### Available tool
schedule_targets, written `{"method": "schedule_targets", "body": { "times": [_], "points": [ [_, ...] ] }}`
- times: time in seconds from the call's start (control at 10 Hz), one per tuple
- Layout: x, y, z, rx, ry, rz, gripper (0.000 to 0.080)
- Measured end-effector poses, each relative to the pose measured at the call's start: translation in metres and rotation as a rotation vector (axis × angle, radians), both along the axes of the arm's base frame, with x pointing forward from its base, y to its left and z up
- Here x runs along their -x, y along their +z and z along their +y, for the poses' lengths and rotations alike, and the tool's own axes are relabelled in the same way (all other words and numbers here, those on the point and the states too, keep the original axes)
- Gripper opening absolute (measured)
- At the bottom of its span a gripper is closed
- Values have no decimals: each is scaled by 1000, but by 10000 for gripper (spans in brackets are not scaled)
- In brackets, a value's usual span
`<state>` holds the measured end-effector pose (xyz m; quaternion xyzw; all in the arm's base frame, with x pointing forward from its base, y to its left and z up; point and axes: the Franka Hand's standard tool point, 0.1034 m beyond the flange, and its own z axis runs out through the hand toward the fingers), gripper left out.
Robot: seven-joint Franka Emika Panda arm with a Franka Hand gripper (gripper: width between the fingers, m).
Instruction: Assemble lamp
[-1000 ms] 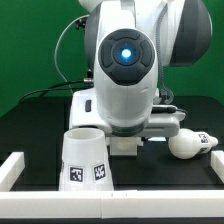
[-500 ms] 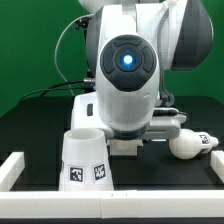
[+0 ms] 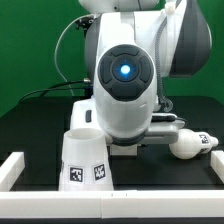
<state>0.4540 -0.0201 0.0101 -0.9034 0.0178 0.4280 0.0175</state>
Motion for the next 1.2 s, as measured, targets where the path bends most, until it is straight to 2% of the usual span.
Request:
{"method": "schedule_targets", "body": {
  "times": [0.2,0.3,0.4,1.0,1.1,1.2],
  "points": [
    [1,-1,0,1,1,2,699],
    [1,-1,0,1,1,2,669],
    [1,-1,0,0,2,2,534],
    [-1,1,2,-13,21,-7,526],
    [-9,16,8,-42,51,-42,526],
    [-13,38,9,-62,63,-46,527]
  ]
}}
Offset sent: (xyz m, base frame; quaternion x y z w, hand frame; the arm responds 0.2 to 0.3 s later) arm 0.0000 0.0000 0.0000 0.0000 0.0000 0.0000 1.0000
